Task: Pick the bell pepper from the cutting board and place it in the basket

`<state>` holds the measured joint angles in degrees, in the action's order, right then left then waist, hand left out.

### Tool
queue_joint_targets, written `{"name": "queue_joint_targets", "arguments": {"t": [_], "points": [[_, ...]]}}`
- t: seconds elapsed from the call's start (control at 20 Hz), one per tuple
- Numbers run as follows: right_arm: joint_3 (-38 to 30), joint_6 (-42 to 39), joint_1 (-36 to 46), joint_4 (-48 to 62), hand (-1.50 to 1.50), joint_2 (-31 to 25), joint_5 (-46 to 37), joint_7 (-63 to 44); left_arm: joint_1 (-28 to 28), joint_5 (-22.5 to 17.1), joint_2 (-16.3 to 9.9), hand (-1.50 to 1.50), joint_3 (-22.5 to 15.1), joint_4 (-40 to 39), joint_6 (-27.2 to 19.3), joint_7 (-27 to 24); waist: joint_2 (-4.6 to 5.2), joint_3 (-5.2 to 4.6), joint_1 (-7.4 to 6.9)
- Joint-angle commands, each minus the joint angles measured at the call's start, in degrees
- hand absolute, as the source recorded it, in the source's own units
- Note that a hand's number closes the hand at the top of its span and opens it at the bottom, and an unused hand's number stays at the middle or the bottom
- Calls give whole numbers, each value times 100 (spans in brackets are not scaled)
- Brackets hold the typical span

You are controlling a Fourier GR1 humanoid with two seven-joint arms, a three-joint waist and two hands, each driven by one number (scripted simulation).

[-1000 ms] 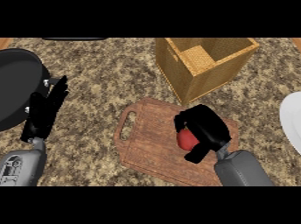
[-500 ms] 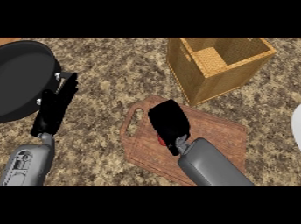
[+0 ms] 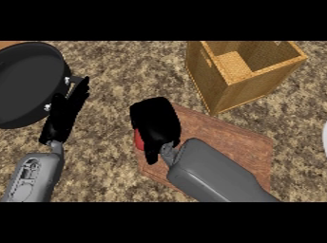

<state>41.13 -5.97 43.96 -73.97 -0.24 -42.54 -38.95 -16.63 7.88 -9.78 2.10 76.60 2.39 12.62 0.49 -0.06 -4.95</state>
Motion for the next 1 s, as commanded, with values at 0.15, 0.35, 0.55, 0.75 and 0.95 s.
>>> {"name": "queue_joint_targets", "arguments": {"t": [0.15,0.35,0.55,0.75,0.95], "points": [[-384,1401,1112,-957,150,24,1451,-1062,-37,74,10,0,-2,-10,-85,59,-63,4,54],[-732,1738,2263,-864,150,24,1827,-1635,51,17,7,0,37,96,-63,153,-60,-1,207],[-1088,1802,3497,-496,150,24,1938,-2230,7,82,-124,0,197,-143,-145,-22,-53,-6,299],[-1441,1666,4079,-63,150,24,2014,-2327,381,35,-66,0,170,161,-137,-48,-61,-2,351],[-2128,1491,4778,697,150,24,1924,-2224,339,130,63,0,55,376,-264,66,-59,-2,373]]}}
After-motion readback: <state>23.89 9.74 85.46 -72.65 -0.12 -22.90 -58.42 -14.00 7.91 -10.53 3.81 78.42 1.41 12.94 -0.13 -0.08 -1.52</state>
